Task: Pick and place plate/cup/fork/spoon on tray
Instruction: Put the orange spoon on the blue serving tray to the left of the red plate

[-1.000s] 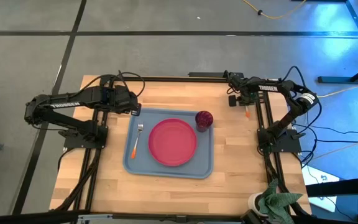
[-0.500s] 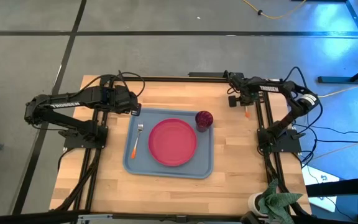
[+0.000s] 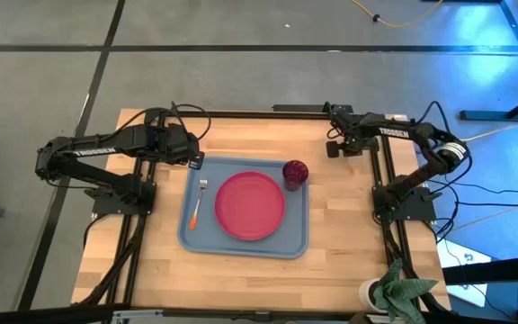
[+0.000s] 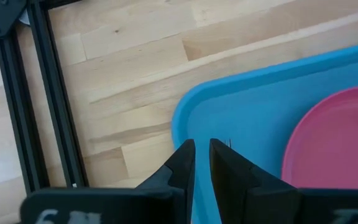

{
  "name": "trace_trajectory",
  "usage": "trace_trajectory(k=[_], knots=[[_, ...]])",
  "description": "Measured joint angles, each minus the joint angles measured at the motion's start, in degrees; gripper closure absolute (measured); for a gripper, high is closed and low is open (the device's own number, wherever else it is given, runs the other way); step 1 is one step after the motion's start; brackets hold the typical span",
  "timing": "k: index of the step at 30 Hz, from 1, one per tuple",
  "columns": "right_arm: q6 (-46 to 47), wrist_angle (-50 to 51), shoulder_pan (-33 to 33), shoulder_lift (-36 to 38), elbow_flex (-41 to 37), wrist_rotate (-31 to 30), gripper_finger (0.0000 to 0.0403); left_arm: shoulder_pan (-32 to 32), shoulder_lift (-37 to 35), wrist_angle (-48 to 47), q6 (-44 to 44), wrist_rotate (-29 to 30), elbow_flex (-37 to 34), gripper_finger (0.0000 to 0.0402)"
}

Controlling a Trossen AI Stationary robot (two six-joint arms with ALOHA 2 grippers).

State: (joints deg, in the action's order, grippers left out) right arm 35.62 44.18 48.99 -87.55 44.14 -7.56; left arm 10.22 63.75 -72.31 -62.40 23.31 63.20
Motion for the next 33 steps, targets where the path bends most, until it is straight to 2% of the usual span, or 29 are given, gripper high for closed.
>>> trace_trajectory(k=[13,21,33], knots=[[0.18,-0.13,-7.34,0.11,2.54,0.32,0.0402,0.0,0.0,0.0,0.06,0.0,0.0,0.036],[-0.1,1.07,-11.96,0.12,12.21,-0.17,0.0402,0.0,0.0,0.01,0.07,0.0,0.0,0.036],[-4.7,11.79,-15.12,-2.73,29.84,-3.44,0.0402,0.0,0.0,0.0,0.07,0.0,0.0,0.036]])
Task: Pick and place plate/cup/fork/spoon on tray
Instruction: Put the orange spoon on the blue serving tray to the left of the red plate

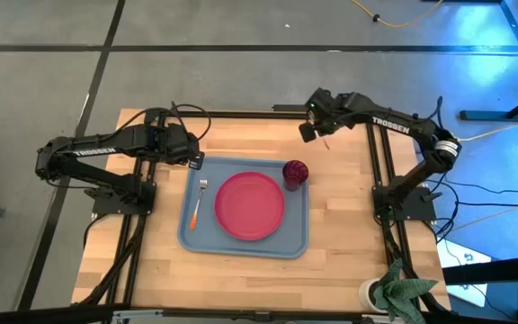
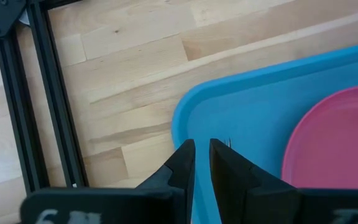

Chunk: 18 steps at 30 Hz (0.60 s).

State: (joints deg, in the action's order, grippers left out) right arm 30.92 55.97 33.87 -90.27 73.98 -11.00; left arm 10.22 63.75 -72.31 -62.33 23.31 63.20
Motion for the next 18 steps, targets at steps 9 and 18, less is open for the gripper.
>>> trace_trajectory(k=[9,18], knots=[[1.87,1.22,-5.76,-4.87,9.42,0.05,0.0403,-0.02,0.0,-0.04,0.0,-0.85,0.0,0.036],[2.52,2.25,-12.72,-12.8,18.16,0.09,0.0403,-0.02,0.0,-0.62,4.84,-1.17,0.0,0.036]])
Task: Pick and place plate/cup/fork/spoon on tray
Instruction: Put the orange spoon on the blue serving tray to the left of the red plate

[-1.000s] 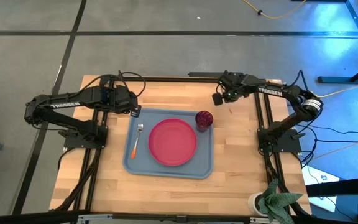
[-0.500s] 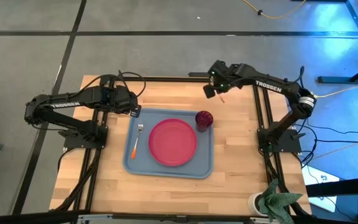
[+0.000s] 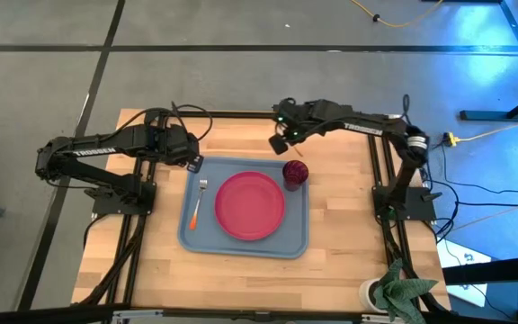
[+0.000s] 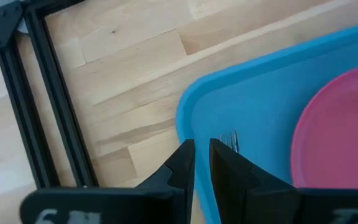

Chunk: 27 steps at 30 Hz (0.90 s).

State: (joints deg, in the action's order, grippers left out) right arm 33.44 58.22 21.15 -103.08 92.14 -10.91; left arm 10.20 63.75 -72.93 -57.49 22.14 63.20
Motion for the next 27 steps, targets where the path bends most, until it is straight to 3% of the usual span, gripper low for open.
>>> trace_trajectory(k=[20,23,27], knots=[[-14.03,11.49,-2.64,-27.26,39.19,0.45,0.0403,0.01,-1.16,-1.47,7.12,-0.34,0.0,0.036],[-15.99,11.17,-3.09,-30.36,42.94,0.46,0.0403,0.0,-2.54,-1.77,7.14,-0.34,-0.02,0.036],[-20.79,7.53,-3.64,-31.48,41.71,1.02,0.0403,0.0,-5.75,-1.98,7.15,0.5,-0.02,0.036]])
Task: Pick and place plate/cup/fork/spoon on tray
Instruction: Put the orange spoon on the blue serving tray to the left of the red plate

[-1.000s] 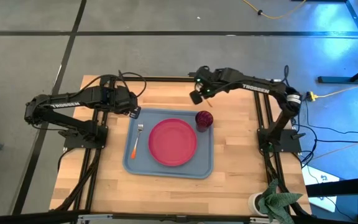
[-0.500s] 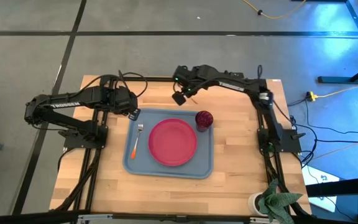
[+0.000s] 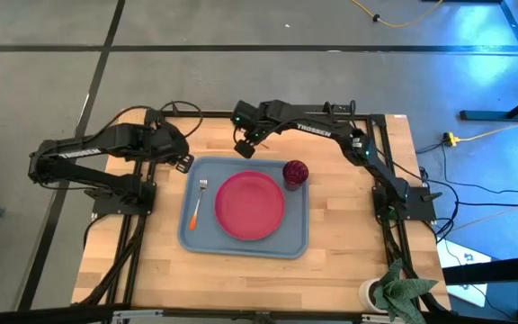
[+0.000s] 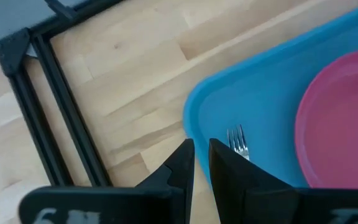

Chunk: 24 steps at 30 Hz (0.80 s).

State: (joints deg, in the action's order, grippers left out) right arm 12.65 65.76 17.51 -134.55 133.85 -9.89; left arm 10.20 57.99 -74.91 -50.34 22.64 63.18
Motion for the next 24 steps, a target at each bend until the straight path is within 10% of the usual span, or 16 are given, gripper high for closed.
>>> trace_trajectory(k=[24], knots=[[-35.45,-8.34,-0.14,-10.49,0.06,-11.95,0.0403,0.07,-4.76,0.82,-1.99,2.29,0.0,0.036]])
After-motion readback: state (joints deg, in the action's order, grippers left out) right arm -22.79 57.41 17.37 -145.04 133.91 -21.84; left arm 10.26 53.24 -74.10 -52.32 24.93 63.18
